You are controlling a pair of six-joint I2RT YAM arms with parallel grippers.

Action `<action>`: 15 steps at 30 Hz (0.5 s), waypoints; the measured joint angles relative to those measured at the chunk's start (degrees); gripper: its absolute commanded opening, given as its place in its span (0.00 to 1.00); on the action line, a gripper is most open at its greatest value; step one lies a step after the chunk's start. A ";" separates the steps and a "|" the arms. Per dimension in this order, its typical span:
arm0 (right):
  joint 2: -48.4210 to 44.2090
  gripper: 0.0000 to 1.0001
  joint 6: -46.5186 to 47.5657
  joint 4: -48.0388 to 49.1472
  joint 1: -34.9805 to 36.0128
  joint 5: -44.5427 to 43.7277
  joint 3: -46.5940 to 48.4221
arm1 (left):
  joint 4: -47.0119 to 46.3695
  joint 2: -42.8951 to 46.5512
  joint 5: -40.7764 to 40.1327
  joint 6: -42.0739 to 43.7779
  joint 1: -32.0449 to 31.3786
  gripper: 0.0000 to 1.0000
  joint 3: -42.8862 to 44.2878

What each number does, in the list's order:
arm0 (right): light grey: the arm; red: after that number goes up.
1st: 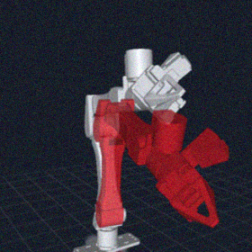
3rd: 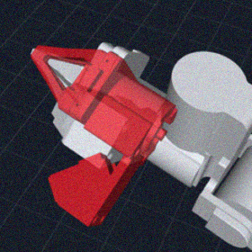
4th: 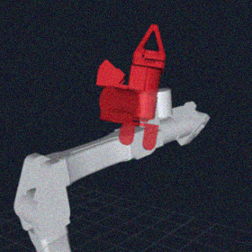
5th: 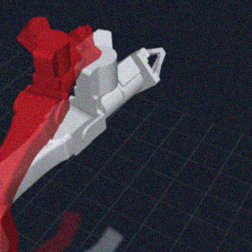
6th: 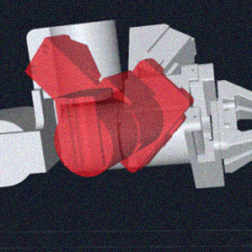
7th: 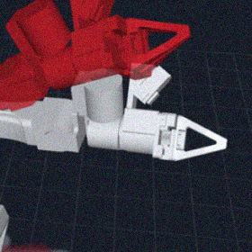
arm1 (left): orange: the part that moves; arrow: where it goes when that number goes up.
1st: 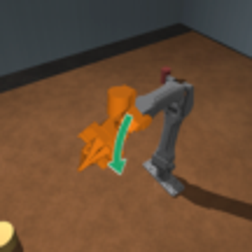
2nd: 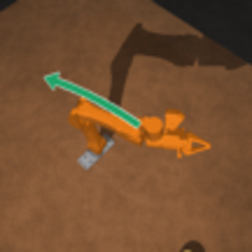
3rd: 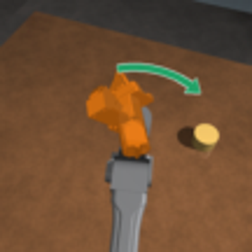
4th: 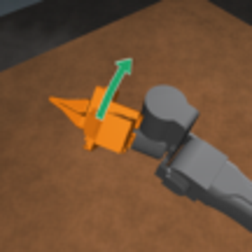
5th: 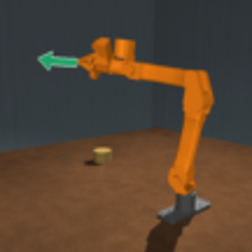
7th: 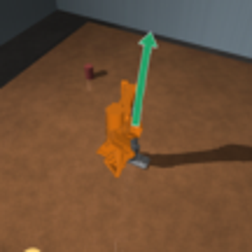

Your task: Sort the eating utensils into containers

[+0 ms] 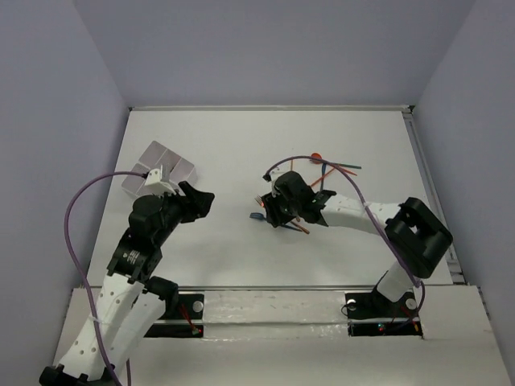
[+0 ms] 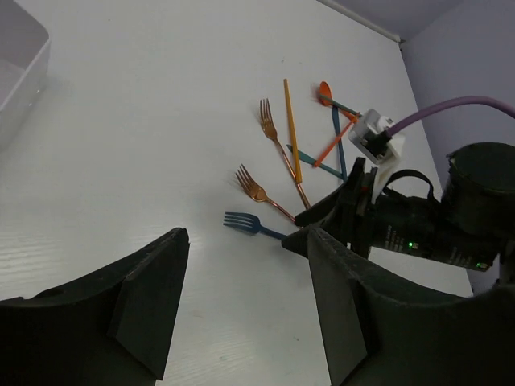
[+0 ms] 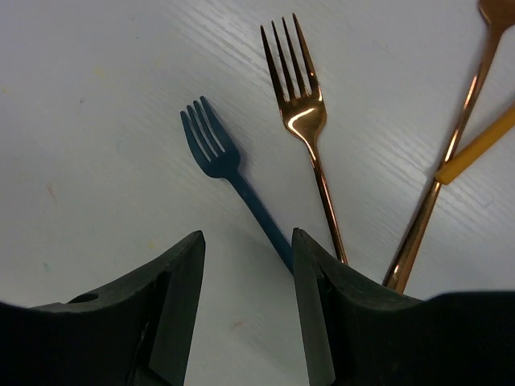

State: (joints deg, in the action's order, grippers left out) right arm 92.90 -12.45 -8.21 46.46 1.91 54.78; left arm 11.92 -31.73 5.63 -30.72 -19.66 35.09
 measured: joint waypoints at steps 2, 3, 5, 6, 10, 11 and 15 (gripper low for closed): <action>2.08 0.53 0.85 -0.20 0.00 1.14 1.22 | 0.92 1.51 0.57 -1.14 0.00 0.71 -0.96; 3.67 0.53 1.38 -0.44 0.00 1.84 2.05 | 1.46 2.29 0.90 -1.75 0.00 0.71 -1.29; 6.10 0.53 2.25 -0.63 0.00 2.71 3.19 | 1.86 2.56 1.14 -2.49 0.00 0.71 -1.44; 7.06 0.53 2.64 -0.85 0.00 3.08 3.61 | 1.92 2.29 1.31 -2.78 0.00 0.71 -1.44; 9.20 0.53 3.85 -1.77 0.00 3.17 4.61 | 1.60 0.94 1.84 -3.04 0.00 0.71 -1.64; 9.35 0.53 4.20 -1.92 0.00 2.89 5.09 | 1.51 0.57 2.01 -3.08 0.00 0.71 -1.75; 10.43 0.43 5.20 -2.27 0.00 1.68 6.12 | 1.31 -0.50 2.38 -3.45 0.00 0.70 -1.77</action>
State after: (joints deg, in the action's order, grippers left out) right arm 103.33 -7.25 -10.48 46.46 3.60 60.90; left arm 13.23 -32.23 8.01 -34.17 -19.66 33.32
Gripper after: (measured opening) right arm 0.531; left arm 0.710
